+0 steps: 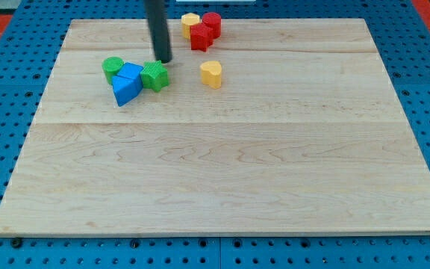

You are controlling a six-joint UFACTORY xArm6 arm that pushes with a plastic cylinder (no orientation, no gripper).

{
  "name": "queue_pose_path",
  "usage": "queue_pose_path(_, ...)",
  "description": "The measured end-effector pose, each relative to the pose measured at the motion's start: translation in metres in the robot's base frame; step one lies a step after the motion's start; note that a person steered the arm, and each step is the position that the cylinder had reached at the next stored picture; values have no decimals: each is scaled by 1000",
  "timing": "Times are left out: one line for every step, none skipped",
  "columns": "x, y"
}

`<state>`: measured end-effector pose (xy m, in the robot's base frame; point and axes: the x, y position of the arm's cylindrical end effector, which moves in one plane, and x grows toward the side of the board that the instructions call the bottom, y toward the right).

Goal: Move the yellow heart closer to the group of blocks

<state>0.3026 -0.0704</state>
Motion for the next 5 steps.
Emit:
queue_pose_path(24,51)
queue_pose_path(42,77)
queue_pose_path(76,70)
queue_pose_path(113,95)
queue_pose_path(114,140)
